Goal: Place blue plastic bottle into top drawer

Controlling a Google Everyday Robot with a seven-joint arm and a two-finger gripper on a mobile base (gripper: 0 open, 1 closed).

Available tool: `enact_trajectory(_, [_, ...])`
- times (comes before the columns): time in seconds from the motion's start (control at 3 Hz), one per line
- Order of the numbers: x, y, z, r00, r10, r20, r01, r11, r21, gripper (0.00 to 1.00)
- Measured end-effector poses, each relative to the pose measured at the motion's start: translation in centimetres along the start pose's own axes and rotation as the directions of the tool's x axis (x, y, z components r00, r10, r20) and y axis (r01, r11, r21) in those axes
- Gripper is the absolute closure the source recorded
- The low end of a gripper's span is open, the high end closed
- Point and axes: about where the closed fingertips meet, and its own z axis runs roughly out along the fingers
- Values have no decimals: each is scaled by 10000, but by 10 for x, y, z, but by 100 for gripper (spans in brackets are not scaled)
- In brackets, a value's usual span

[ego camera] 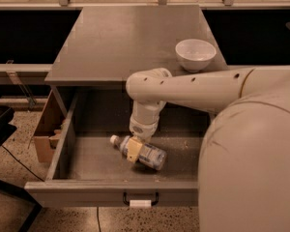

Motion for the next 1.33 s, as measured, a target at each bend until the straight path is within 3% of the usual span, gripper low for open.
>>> enact_trajectory(0.67, [17,11,-78,9987,-346,-382,375,9963,769,0])
enact_trajectory(1.0, [44,6,-131,9997,-167,-181,184,9953,949,0])
enact_trajectory(1.33, [85,-18,-186,9977,318,598,-371,9953,899,0])
